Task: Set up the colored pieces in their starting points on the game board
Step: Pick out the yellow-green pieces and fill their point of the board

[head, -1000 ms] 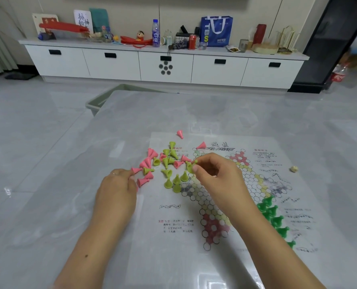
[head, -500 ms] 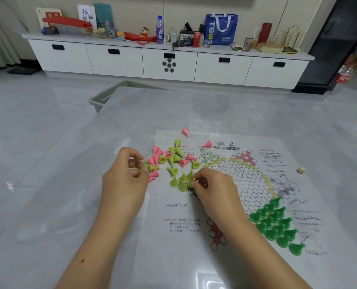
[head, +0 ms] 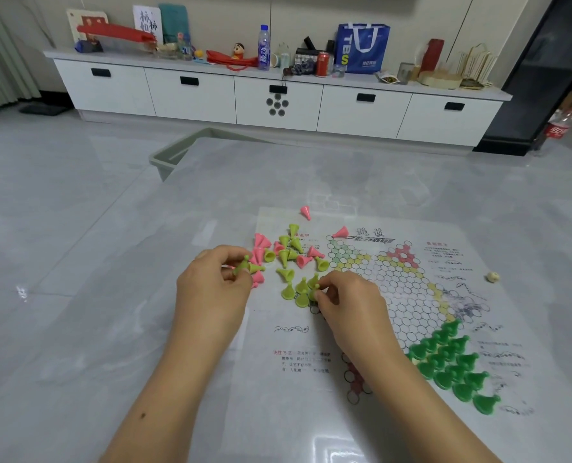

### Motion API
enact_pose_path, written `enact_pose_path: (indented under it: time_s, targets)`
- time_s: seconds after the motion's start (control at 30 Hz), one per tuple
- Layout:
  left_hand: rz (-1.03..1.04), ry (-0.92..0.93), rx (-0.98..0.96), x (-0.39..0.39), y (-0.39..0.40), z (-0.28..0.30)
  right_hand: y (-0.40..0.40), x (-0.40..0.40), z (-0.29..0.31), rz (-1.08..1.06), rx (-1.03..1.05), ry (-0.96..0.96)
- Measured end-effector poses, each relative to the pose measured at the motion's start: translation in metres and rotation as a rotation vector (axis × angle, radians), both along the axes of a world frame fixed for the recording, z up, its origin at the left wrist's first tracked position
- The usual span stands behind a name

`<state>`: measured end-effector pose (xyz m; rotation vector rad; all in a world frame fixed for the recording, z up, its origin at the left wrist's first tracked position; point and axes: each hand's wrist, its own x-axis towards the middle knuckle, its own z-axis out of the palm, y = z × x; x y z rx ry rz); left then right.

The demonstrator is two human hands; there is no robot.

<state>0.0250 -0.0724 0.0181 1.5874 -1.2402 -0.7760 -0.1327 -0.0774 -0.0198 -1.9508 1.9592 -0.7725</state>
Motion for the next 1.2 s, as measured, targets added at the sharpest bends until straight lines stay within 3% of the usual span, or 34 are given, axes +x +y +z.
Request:
enact_pose_path:
  time_s: [0.1, 0.17, 0.3, 0.4, 0.53, 0.67, 0.77, 0.83, 0.9, 0.97, 1.07, 1.13, 1.2]
  targets:
    - [-0.002, 0.063, 0.021, 0.001, 0.000, 0.002, 0.003, -0.005, 0.006, -0.004, -0.006, -0.009]
    - [0.018, 0.207, 0.060, 0.001, 0.000, 0.004, 0.004, -0.010, 0.014, -0.021, -0.034, -0.028]
    - [0.029, 0.638, 0.158, 0.006, -0.001, 0.011, -0.002, -0.017, 0.038, -0.015, -0.078, -0.041]
    - [0.024, 0.987, 0.284, 0.013, -0.002, 0.017, -0.022, -0.018, 0.046, 0.019, 0.024, 0.089]
    - [0.007, 1.039, 0.324, 0.017, -0.004, 0.017, -0.050, -0.004, 0.034, 0.056, 0.215, 0.275]
    - [0.028, 1.085, 0.300, 0.017, -0.006, 0.014, -0.059, 0.001, 0.026, 0.051, 0.243, 0.331]
    - [0.006, 1.236, 0.307, 0.019, -0.009, 0.010, -0.056, 0.007, 0.044, 0.048, 0.103, 0.119]
    - [-0.019, 1.327, 0.327, 0.019, -0.010, 0.009, -0.046, 0.023, 0.066, 0.235, 0.056, -0.161]
    - [-0.033, 1.375, 0.345, 0.017, -0.011, 0.007, -0.035, 0.043, 0.081, 0.485, 0.112, -0.249]
    - [-0.021, 1.432, 0.349, 0.016, -0.010, 0.007, -0.036, 0.055, 0.081, 0.581, 0.116, -0.147]
    - [0.052, 1.434, 0.325, 0.020, -0.011, 0.007, -0.053, 0.053, 0.071, 0.498, 0.084, 0.181]
    - [0.111, 1.432, 0.303, 0.024, -0.013, 0.005, -0.063, 0.048, 0.062, 0.408, 0.208, 0.444]
    - [0.136, 1.461, 0.307, 0.027, -0.012, 0.004, -0.069, 0.047, 0.050, 0.371, 0.335, 0.564]
